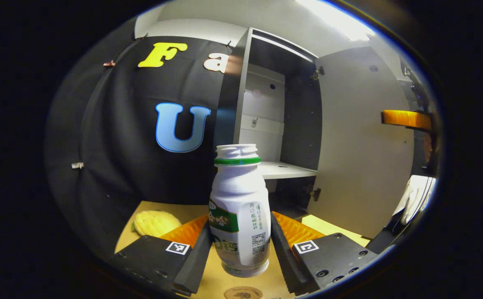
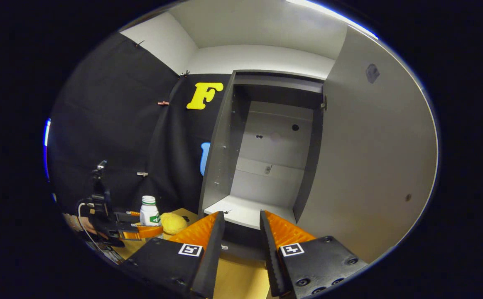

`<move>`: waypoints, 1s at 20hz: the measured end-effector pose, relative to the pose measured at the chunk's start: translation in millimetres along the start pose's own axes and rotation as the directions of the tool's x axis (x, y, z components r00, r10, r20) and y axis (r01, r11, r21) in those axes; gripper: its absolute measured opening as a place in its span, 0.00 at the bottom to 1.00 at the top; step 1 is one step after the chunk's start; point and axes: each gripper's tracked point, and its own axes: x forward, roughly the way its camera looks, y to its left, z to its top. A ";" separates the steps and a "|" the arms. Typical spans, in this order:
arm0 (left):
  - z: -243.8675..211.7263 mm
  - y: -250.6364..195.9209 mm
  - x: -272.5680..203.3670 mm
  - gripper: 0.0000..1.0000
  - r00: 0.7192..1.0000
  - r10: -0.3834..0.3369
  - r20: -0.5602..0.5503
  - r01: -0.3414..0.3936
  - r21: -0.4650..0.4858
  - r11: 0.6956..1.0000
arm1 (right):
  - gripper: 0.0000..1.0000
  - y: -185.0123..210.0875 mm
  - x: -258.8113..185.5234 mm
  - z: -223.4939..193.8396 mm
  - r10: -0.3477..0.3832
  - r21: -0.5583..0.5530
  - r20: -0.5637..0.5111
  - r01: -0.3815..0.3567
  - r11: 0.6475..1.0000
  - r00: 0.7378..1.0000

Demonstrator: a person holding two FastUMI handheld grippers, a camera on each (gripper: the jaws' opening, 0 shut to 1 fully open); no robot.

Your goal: Open the cabinet door with the right hand, grasp the bottle in the cabinet with the left hand and place it on the coaster, then close the cabinet door with the right hand.

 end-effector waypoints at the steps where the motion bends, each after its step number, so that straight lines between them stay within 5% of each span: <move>1: -16.7 -2.0 -5.6 0.77 1.000 -0.004 0.006 0.004 -0.018 1.000 | 0.53 3.7 2.2 -1.8 0.001 0.011 0.018 -0.001 1.000 1.000; 7: -115.9 -0.1 -17.4 0.76 0.999 0.015 -0.035 -0.015 0.001 1.000 | 0.53 3.1 3.2 -39.5 -0.030 0.067 -0.003 0.030 0.997 1.000; 11: -172.0 16.4 -21.0 0.77 0.993 0.103 -0.063 -0.099 0.067 0.993 | 0.53 15.9 5.0 -75.3 0.000 0.060 -0.076 0.005 0.998 0.997; 20: -196.4 18.5 -15.7 0.77 0.996 0.085 -0.005 -0.084 0.027 0.996 | 0.53 22.5 6.9 -97.0 0.009 0.068 -0.097 -0.003 0.998 0.995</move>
